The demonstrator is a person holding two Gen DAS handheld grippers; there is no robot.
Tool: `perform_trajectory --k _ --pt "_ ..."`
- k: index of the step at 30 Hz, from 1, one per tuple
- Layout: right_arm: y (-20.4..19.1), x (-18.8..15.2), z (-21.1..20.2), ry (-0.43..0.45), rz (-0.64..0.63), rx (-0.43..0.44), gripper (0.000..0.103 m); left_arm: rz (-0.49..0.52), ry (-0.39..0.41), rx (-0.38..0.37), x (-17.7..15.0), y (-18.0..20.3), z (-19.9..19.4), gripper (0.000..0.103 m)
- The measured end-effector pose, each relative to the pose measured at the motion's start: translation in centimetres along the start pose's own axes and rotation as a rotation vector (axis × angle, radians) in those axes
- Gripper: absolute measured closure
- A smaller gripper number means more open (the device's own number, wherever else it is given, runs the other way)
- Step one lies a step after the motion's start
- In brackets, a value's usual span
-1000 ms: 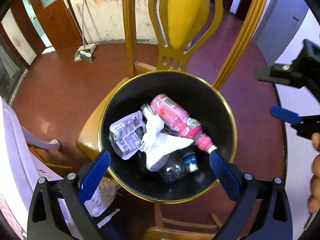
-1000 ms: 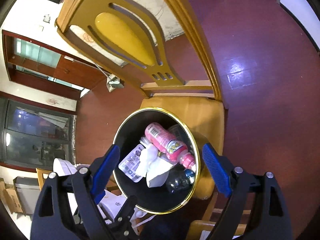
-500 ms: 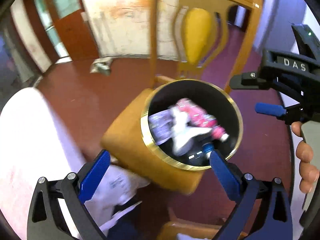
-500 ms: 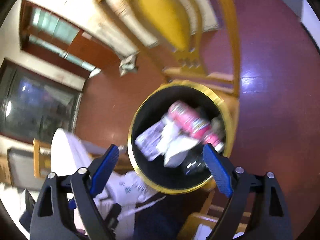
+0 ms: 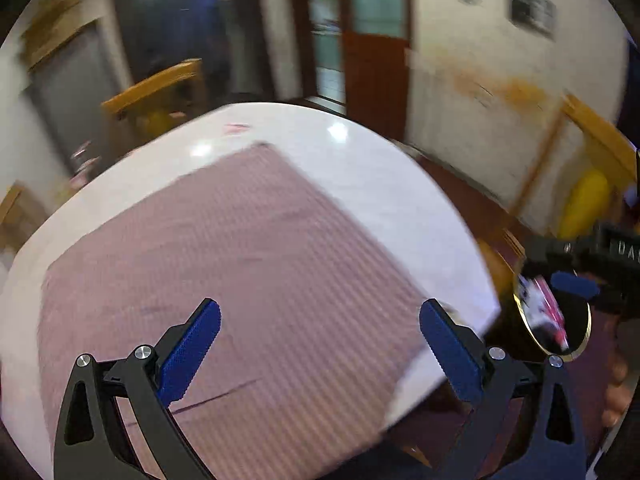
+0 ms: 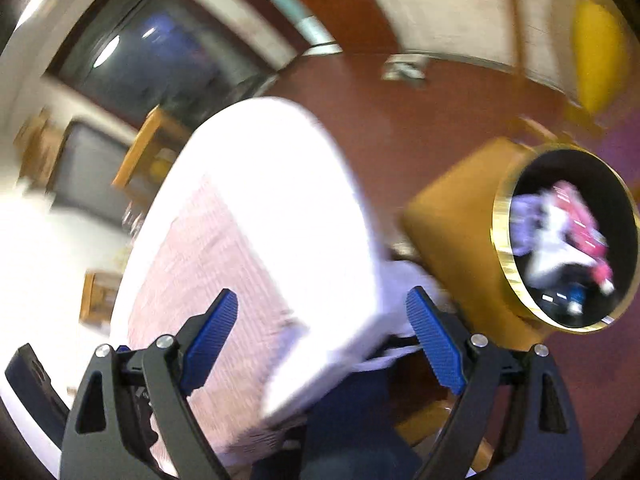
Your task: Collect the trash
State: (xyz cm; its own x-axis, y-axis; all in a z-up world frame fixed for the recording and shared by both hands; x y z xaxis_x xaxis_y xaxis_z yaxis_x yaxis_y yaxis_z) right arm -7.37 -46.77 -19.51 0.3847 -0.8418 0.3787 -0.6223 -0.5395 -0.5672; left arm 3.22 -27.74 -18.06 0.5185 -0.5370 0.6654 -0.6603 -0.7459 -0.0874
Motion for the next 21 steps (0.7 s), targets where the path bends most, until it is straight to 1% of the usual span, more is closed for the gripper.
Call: perform_trajectory --k 5,6,8,10,13,15,18,21 --pt "-9.2 -1.3 1.3 -0.042 -0.195 0.08 0.017 -0.177 0.066 0.115 -1.1 -8.0 -3.9 0.006" --pt "-11.7 -1.8 1.5 -0.043 -0.248 0.1 0.017 -0.201 0.077 0.132 -1.4 -9.1 -4.5 0.006" --pt "-15.0 -2.7 1.5 -0.036 -0.325 0.128 0.017 -0.26 0.112 0.184 -2.1 -11.9 -6.4 0.006" --pt "-18.0 -3.8 1.4 -0.022 -0.394 0.152 0.017 -0.298 0.138 0.231 -2.8 -14.0 -8.0 0.006" --pt "-21.9 -5.4 1.5 0.004 -0.483 0.174 0.017 -0.355 0.17 0.291 -3.9 -17.2 -10.3 0.006" --pt "-24.3 -6.5 1.8 0.011 -0.542 0.178 0.017 -0.397 0.18 0.314 -4.8 -18.9 -11.5 0.006" --pt "-27.0 -8.0 2.5 0.003 -0.6 0.199 0.017 -0.447 0.197 0.367 -6.1 -21.0 -13.4 0.006" --pt "-28.7 -10.1 2.5 0.006 -0.653 0.217 0.017 -0.475 0.218 0.425 -6.7 -22.6 -15.1 0.006"
Point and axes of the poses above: each gripper's, at about its wrist camera, not at the fingertips, and z roughly the way its jaws point, y to its right, x to its top, the point moved 1 cm from there along z, roughly the way its jaws point, and after that the axes turned 1 degree about x, right-handed, at the moved point
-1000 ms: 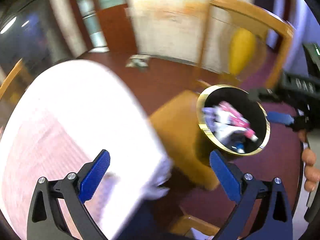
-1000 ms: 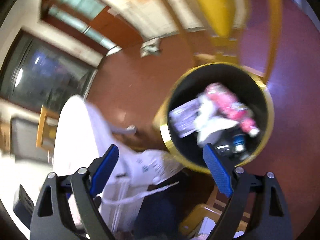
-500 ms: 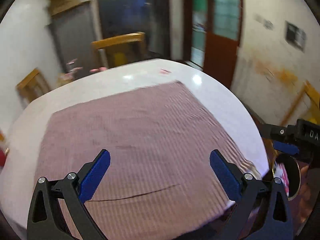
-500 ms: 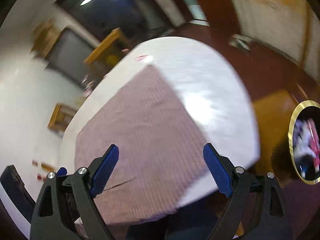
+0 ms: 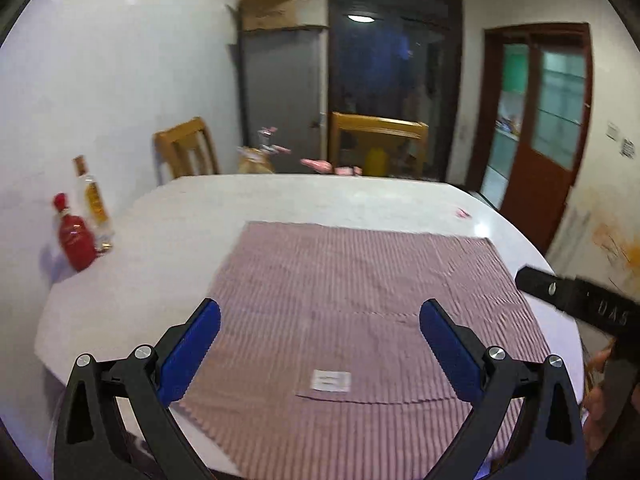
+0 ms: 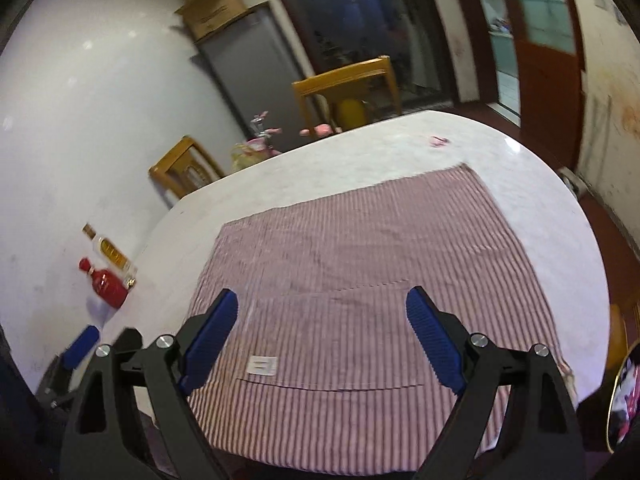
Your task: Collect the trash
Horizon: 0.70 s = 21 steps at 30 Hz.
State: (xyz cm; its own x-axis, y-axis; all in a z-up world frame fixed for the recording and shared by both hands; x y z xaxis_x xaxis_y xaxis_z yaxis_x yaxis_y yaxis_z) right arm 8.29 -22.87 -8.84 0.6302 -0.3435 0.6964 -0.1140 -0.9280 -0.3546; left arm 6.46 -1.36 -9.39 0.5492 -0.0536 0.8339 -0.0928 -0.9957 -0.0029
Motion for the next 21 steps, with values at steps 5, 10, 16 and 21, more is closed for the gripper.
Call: perform_trajectory --k 5,10,16,21 --pt "-2.6 -0.5 0.1 0.047 -0.053 0.008 0.017 -0.03 0.048 0.047 1.1 -2.0 -1.7 0.006" --pt "-4.2 -0.9 -1.0 0.116 -0.127 -0.011 0.017 -0.051 0.1 0.073 1.8 -2.3 -3.4 0.006" --pt "-3.7 -0.9 -1.9 0.153 -0.125 -0.003 0.017 -0.035 0.102 0.074 1.7 -1.5 -4.4 0.006" --pt "-3.0 -1.0 -2.4 0.169 -0.11 -0.01 0.017 -0.019 0.108 0.071 1.6 -0.7 -4.7 0.006"
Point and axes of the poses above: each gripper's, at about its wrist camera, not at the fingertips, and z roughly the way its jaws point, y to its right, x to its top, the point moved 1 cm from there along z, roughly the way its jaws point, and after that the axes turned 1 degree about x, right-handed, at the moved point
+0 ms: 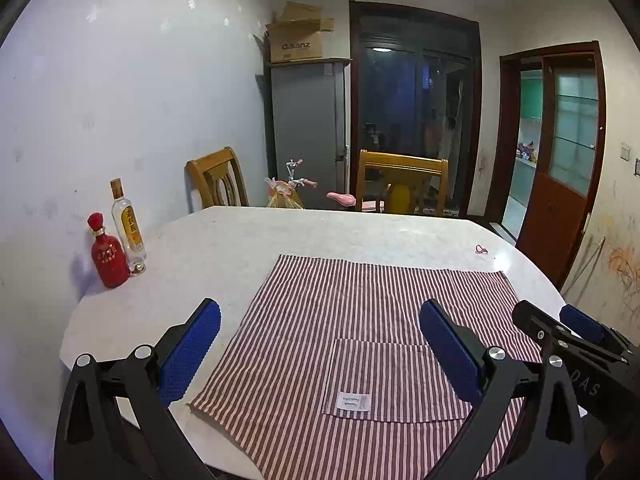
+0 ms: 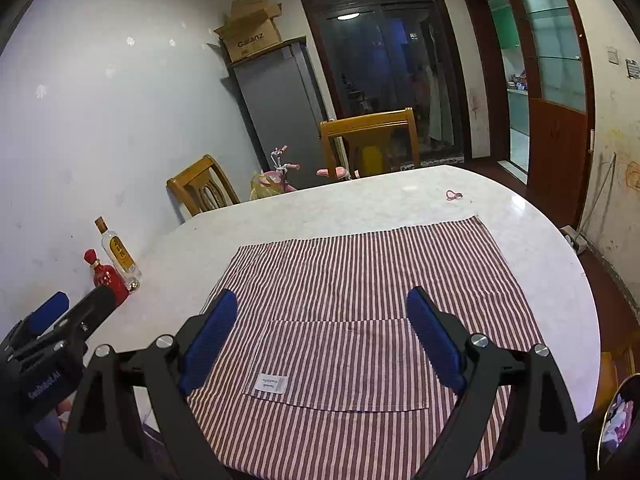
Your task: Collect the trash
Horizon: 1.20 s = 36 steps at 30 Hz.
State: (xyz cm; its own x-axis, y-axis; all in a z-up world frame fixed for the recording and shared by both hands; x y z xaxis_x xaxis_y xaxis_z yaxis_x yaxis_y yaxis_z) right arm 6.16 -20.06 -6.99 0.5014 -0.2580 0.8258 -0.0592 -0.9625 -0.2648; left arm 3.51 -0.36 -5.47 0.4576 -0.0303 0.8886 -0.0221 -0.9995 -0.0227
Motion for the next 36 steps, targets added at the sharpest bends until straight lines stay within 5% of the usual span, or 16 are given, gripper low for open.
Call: perform_trajectory --k 36 --pt "0.34 -0.05 -0.65 0.015 -0.006 -0.001 0.017 0.002 0.011 -0.016 0.05 0.65 -0.64 0.006"
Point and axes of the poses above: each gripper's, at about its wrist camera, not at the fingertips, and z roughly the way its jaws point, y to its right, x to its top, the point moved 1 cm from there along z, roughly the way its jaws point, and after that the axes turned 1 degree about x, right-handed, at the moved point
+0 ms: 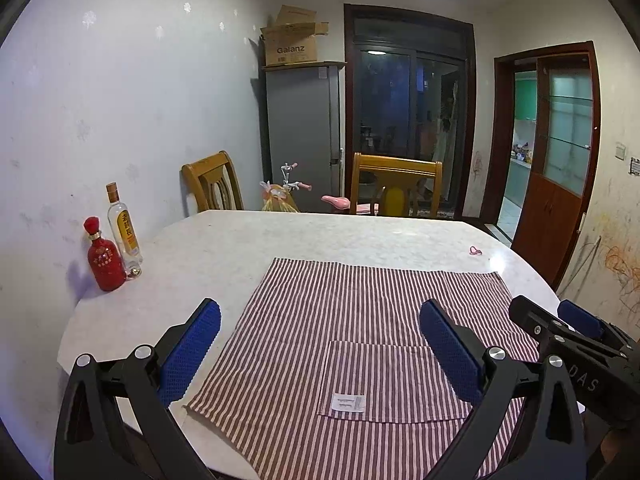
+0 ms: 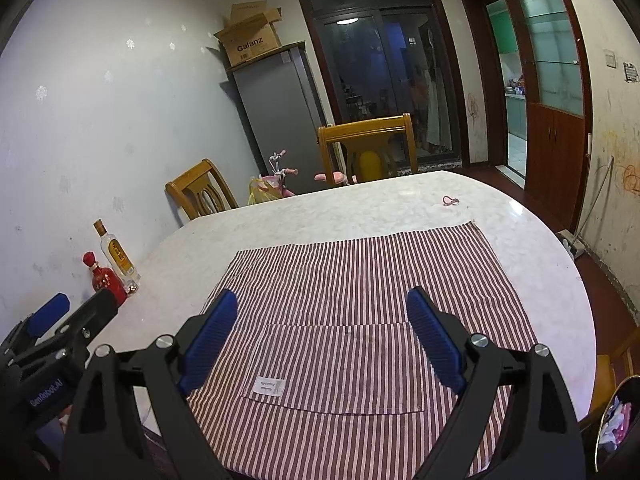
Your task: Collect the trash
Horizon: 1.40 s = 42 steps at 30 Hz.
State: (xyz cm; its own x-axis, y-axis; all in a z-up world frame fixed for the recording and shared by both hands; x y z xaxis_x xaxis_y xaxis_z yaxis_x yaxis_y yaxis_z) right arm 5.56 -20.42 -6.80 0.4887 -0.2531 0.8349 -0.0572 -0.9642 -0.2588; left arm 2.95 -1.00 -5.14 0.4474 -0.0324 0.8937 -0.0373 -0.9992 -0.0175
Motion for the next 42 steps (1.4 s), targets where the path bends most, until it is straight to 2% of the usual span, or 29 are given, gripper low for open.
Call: perform_trajectory --k 30,42 --pt "1.6 0.8 -1.0 0.03 0.008 -0.036 0.016 0.023 0.003 -0.067 0.8 1.4 0.5 0.006" --pt "1.6 0.7 -1.0 0.03 0.01 -0.038 0.016 0.026 0.0 -0.071 0.8 1.4 0.8 0.006"
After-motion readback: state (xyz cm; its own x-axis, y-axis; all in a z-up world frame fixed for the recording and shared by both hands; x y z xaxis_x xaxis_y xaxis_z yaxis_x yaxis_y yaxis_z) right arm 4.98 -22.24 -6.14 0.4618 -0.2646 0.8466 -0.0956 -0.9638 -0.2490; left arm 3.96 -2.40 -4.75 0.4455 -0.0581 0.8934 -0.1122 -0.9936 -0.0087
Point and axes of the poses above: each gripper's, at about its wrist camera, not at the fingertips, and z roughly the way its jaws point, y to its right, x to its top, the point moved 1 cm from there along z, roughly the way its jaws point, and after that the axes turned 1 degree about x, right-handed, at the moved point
